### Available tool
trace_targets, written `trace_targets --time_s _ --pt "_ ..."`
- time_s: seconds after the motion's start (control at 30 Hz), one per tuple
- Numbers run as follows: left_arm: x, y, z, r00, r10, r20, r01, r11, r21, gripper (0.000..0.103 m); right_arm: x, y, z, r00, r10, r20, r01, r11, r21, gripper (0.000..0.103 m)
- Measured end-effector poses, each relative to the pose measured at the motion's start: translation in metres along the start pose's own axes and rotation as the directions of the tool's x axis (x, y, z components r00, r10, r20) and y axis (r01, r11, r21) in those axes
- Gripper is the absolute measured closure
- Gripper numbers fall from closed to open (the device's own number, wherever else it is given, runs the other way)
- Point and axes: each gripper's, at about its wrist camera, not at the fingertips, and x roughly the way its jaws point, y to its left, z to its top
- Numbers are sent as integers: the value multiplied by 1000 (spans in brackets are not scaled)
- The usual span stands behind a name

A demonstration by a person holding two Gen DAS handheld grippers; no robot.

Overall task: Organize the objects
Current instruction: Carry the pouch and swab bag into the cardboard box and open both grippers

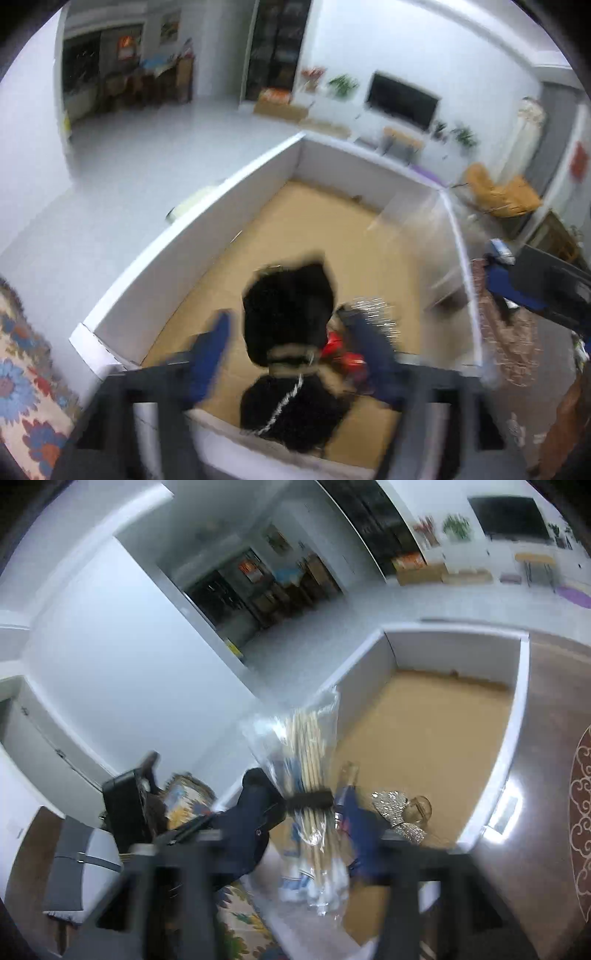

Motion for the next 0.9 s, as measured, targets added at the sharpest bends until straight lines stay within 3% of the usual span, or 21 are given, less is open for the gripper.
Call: trace_targets --time_s 0.13,0.27,0.37,0.43,0.47,0.6,0.67,0.73,0.83,0.9 --pt "12 8 -5 999 27 -23 -28 999 -45 24 -7 -27 -19 1000 -23 11 22 999 36 25" --pt "5 9 -23 1000 28 4 -28 997 -73 24 -44 -76 -56 979 -186 84 189 982 -30 20" --pt "-8 0 -35 999 20 37 -18 999 -49 24 -73 -133 -101 916 -387 105 392 919 -33 16" --pt "-19 -9 -41 999 16 52 -15 1000 -22 24 -88 -169 -123 878 -472 80 473 881 3 16" --pt "-27 -9 -48 998 1 65 -1 1000 -11 24 -102 -193 -138 848 -526 65 525 850 38 16" --pt "-56 -27 -54 994 -37 99 30 997 70 24 -147 -254 -168 757 -652 53 646 758 95 16" --pt "-67 -50 -54 993 -53 106 39 990 132 24 -167 -276 -178 726 -686 40 679 725 114 16" --pt "-78 -83 -54 987 -113 111 90 978 191 24 -182 -299 -186 711 -703 17 692 704 158 16" --pt "-94 -133 -60 964 -250 93 220 943 248 21 -205 -315 -195 723 -691 5 671 703 235 16" --pt "-97 -166 -67 937 -345 49 322 911 259 7 -211 -318 -195 735 -678 13 652 713 258 16"
